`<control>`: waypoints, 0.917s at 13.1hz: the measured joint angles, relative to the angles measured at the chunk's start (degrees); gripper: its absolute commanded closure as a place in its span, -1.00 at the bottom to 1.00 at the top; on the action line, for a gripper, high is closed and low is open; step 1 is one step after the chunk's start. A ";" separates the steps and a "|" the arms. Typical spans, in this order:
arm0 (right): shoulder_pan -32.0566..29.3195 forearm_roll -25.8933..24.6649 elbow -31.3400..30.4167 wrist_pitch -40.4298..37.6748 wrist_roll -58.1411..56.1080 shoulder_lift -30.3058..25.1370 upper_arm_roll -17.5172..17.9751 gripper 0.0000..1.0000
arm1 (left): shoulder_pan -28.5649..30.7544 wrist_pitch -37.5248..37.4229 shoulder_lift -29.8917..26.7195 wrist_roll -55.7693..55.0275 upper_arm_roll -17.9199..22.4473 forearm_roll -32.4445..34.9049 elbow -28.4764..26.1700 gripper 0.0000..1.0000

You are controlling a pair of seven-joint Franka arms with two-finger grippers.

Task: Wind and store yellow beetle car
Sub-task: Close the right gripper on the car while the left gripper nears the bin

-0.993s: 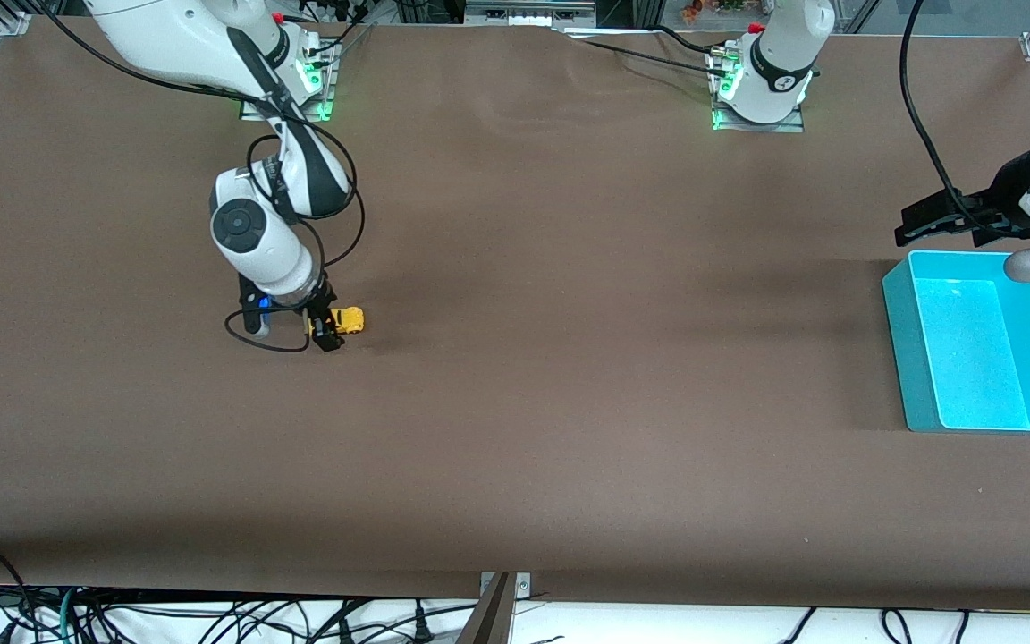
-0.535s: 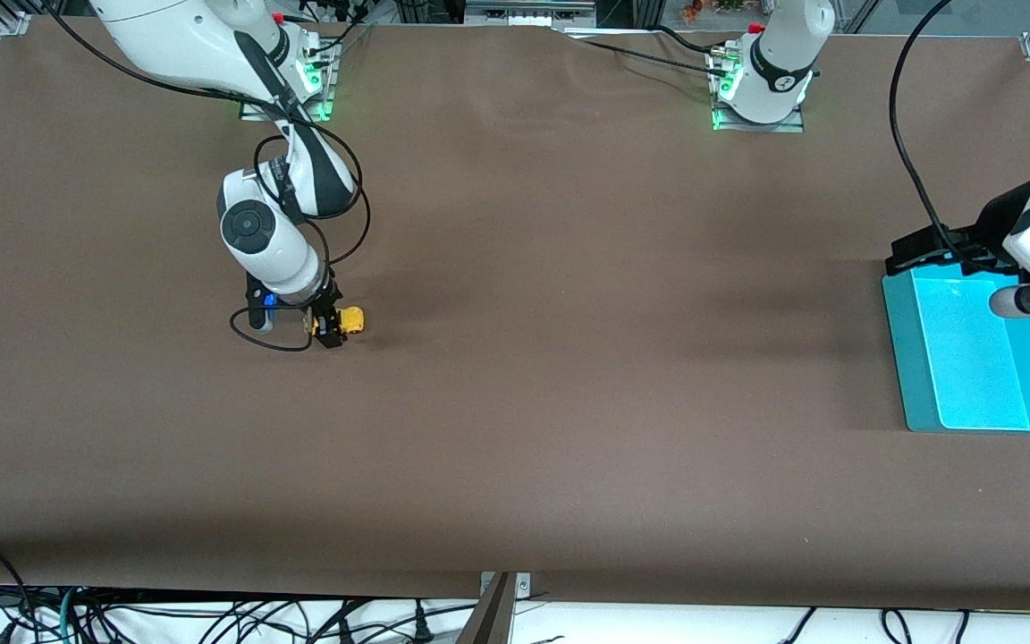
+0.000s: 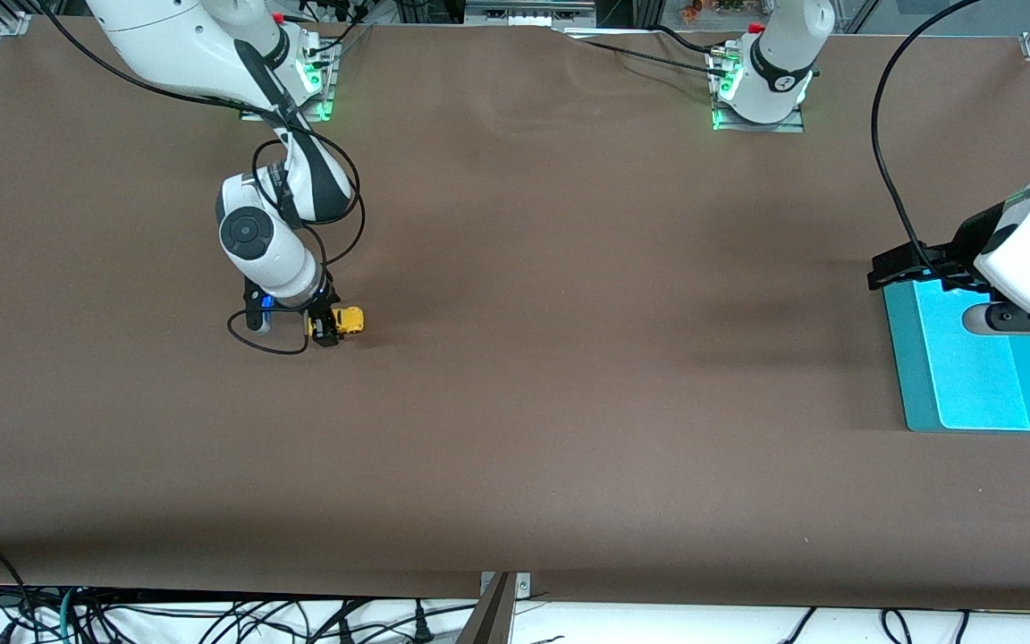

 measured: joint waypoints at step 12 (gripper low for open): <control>0.03 0.09 0.53 1.39 5.94 0.45 -0.47 0.91 | 0.09 5.99 0.19 1.55 -0.54 0.00 -8.91 -1.00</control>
